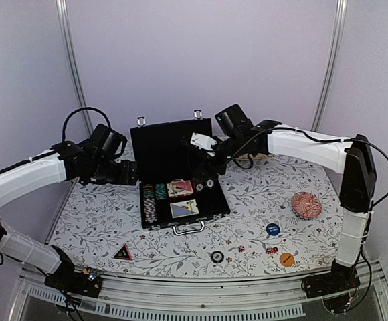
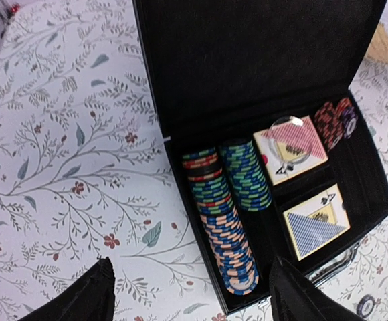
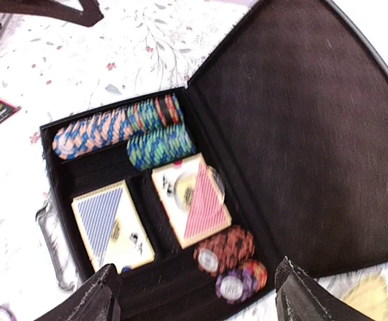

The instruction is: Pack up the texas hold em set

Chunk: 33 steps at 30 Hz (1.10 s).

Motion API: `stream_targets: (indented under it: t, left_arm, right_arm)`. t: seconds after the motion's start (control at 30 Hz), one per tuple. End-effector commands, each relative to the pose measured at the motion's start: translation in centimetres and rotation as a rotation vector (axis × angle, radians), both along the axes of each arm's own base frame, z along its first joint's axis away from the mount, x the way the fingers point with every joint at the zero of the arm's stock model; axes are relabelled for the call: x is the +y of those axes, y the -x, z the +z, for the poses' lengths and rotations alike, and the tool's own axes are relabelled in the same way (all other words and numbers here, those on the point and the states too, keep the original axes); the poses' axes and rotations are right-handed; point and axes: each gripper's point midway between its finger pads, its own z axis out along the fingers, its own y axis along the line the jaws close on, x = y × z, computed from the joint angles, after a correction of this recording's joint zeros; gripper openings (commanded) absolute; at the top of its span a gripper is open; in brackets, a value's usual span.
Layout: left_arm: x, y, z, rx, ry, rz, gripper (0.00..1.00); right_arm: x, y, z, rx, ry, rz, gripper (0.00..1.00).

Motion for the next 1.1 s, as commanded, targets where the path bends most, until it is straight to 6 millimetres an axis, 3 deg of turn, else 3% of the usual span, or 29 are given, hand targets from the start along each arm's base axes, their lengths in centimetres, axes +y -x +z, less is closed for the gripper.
stream_targets:
  t: [0.0,0.2,0.3,0.43,0.6,0.77,0.9,1.07]
  left_arm:
    - [0.6,2.8,-3.1,0.199,-0.026,-0.014,0.80]
    - [0.2,7.5,-7.1,0.433,-0.013,-0.047,0.78]
    - [0.1,10.3,-9.0,0.549,-0.040,-0.064,0.76]
    - [0.0,14.4,-12.0,0.712,-0.051,-0.086,0.72]
    - [0.9,17.5,-13.1,0.794,-0.123,-0.068,0.72]
    - [3.5,20.8,-14.1,0.901,-0.181,-0.019,0.70]
    - [4.5,21.7,-14.9,0.947,-0.232,-0.020,0.68]
    - [3.4,21.2,-16.0,0.949,-0.215,-0.069,0.73]
  right_arm:
    - [-6.7,0.6,-1.3,0.135,-0.024,-0.062,0.81]
    - [-14.3,2.8,-1.3,0.127,-0.071,-0.146,0.81]
    - [-16.8,4.1,-1.3,0.127,-0.112,-0.178,0.82]
    - [-19.4,4.2,-0.7,0.098,-0.154,-0.215,0.83]
    - [-19.8,4.0,-1.0,0.100,-0.152,-0.216,0.83]
    - [-19.6,4.5,-1.1,0.108,-0.162,-0.189,0.82]
    - [-19.6,4.7,-1.4,0.109,-0.156,-0.184,0.82]
    - [-19.6,4.8,-1.6,0.114,-0.155,-0.176,0.82]
